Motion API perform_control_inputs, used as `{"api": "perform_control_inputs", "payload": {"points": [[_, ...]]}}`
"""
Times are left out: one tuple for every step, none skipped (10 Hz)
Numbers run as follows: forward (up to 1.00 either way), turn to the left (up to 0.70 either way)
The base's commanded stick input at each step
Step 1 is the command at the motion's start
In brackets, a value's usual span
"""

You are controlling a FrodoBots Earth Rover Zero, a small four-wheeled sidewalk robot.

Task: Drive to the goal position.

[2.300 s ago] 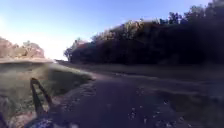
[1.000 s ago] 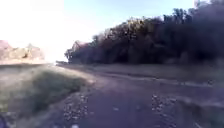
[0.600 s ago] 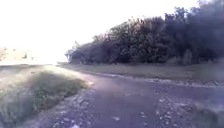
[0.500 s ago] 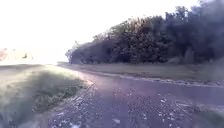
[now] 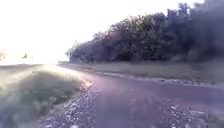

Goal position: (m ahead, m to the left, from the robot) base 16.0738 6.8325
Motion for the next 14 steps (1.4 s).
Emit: {"api": "perform_control_inputs", "payload": {"points": [[0.7,0.0],[0.7,0.0],[0.7,0.0],[0.7,0.0],[0.7,0.0],[0.7,0.0],[0.7,0.14],[0.7,0.14],[0.7,0.14],[0.7,0.14],[0.7,0.14],[0.7,0.14],[0.7,0.14],[0.7,0.14]]}}
